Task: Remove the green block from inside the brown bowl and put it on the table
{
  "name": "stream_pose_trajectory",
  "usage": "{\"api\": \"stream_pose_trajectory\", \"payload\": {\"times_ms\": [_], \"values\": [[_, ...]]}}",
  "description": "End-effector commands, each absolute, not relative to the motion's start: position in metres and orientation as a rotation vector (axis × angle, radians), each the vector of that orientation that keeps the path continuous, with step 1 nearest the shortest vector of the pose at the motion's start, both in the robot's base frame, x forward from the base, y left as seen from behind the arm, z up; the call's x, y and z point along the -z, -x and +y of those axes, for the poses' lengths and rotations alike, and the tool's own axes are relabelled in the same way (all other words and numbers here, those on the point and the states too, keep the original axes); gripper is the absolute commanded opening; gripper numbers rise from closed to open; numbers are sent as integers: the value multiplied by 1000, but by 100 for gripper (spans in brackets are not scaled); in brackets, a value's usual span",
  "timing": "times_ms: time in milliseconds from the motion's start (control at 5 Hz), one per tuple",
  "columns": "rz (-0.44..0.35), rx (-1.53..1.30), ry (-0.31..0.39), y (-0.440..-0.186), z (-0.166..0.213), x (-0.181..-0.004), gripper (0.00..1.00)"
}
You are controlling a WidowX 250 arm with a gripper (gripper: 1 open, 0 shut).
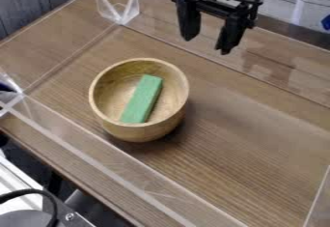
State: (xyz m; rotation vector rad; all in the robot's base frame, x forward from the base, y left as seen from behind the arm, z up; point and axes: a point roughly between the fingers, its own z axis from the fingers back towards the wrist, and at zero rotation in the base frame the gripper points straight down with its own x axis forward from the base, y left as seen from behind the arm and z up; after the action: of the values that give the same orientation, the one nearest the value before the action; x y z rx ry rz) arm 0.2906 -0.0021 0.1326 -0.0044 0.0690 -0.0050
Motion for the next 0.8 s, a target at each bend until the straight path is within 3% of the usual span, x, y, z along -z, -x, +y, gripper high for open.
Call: {"api": "stream_pose_trajectory", "payload": {"times_ms": [0, 400, 600], "values": [[85, 14, 1, -288, 11, -126, 100], [28, -96, 7, -233, 64, -117, 100], [43, -126, 26, -224, 70, -107, 100]]}}
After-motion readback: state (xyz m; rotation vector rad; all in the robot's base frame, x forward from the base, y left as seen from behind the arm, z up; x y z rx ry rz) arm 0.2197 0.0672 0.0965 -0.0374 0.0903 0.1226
